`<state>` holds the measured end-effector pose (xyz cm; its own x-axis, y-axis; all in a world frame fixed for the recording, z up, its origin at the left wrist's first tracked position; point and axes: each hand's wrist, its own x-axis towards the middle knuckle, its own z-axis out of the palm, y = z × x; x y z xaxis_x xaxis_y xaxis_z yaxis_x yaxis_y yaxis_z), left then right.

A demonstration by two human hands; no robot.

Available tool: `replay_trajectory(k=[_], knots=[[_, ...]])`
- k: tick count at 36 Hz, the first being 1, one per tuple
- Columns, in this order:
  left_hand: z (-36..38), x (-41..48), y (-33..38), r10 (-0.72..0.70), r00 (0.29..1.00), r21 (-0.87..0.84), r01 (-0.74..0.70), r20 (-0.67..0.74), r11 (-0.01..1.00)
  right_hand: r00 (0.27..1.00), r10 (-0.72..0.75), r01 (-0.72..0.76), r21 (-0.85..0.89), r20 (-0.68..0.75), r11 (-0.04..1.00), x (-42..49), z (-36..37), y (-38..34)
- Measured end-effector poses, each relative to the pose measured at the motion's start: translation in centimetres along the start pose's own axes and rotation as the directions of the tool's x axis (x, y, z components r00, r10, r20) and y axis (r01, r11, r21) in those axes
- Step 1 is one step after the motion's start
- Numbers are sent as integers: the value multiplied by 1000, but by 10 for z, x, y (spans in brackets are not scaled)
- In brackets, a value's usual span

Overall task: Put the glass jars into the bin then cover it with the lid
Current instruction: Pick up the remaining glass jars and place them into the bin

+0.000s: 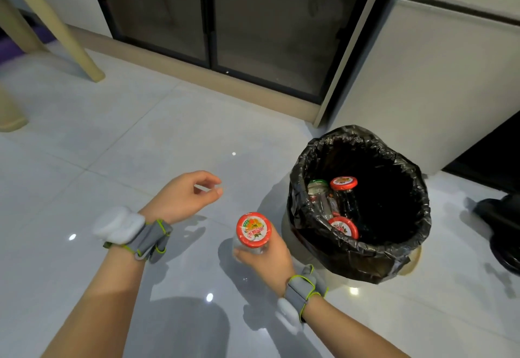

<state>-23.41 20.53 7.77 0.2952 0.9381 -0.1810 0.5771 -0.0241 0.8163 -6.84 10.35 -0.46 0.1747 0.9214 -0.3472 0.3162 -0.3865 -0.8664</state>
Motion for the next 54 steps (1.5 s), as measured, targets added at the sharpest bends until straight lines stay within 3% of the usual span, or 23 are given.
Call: replay_trajectory(k=[5,10,19,24,29,34,43,54], knots=[[-3,1,12,23,999,11,-22,-25,1000,989,-146,142,94,29,985,-25,-19,-47],[7,6,48,95,995,-40,-96,-12,995,953,-302,302,182,-31,936,-47,-69,-94],[59,14,112,215,977,15,-215,7,976,904,-388,406,79,-180,910,-50,-174,-129],[84,14,132,263,964,35,-265,39,964,917,-325,335,7,-232,942,-35,-211,-120],[105,18,139,318,947,179,-322,51,930,948,-244,241,-39,-205,970,-15,-235,-99],[121,25,136,285,957,247,-287,43,925,972,-150,109,-220,-179,969,11,-244,-71],[137,36,127,241,969,313,-244,49,918,999,4,-26,-540,-43,841,43,-240,-53],[150,41,115,270,962,474,-251,28,844,979,191,-83,-718,71,691,75,-229,-51]])
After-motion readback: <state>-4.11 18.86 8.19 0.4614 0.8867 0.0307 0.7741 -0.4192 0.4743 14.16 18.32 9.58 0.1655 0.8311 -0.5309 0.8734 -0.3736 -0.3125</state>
